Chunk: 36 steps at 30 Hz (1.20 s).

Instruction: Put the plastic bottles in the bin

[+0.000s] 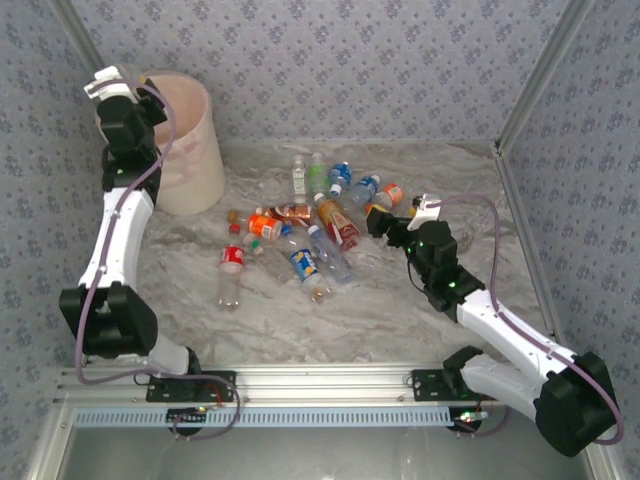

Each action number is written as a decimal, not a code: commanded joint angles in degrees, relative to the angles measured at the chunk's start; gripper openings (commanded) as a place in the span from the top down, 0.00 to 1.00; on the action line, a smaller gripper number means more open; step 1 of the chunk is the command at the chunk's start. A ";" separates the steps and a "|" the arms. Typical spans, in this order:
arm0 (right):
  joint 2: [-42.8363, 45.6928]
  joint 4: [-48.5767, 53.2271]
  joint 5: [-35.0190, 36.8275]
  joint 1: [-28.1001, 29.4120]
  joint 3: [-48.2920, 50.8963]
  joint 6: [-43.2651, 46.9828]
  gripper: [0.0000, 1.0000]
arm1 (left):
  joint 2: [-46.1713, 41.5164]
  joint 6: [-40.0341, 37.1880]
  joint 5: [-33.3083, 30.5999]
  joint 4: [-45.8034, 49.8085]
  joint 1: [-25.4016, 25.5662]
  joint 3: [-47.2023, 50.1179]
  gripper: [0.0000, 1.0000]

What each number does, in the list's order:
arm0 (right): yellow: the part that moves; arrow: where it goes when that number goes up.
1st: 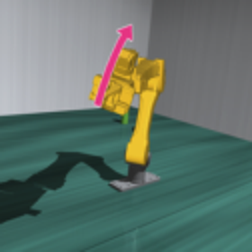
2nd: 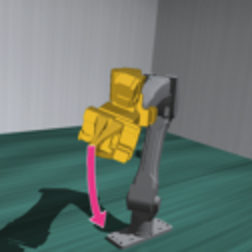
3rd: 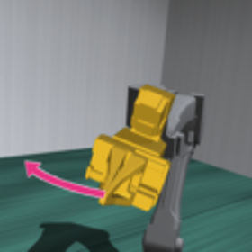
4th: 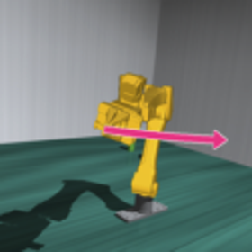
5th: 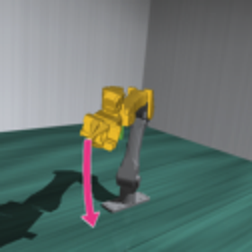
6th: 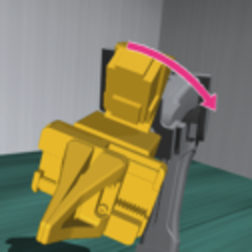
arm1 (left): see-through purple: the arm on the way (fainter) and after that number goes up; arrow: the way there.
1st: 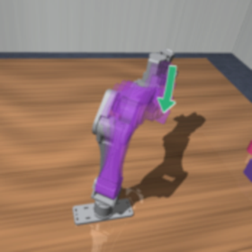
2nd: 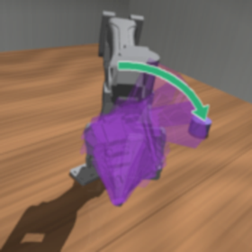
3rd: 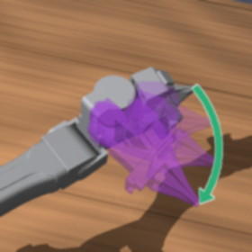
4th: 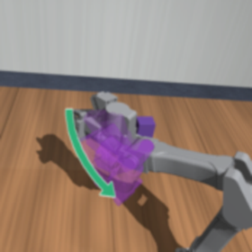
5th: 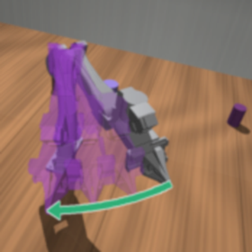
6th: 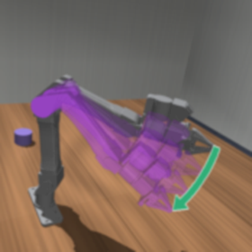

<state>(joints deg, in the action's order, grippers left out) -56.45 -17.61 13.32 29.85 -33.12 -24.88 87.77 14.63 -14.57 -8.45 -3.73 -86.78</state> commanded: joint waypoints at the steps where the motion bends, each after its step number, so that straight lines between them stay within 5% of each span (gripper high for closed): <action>1: 0.82 0.20 1.26 -0.23 -0.54 -0.96 0.00 | 3.39 7.38 8.26 6.07 -3.72 -6.02 0.50; 11: 0.90 2.06 2.76 -0.27 -0.88 -0.83 0.00 | 7.60 13.25 21.64 20.48 -4.80 -10.17 0.50; 17: 0.49 2.75 3.29 -0.32 -0.85 -0.69 0.00 | 5.66 15.08 22.40 25.68 -4.78 -9.29 0.51; 26: -0.57 2.73 2.97 -0.31 -0.89 -0.72 0.00 | 0.63 21.80 26.95 23.97 -4.08 -2.38 0.50; 36: -1.17 3.01 3.01 -0.33 -0.96 -0.96 0.00 | 12.60 22.09 31.23 23.40 -1.69 -10.58 0.47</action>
<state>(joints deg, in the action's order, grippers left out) -57.54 -15.16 15.25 29.74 -33.12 -25.10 96.99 36.14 12.91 16.10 -6.31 -93.34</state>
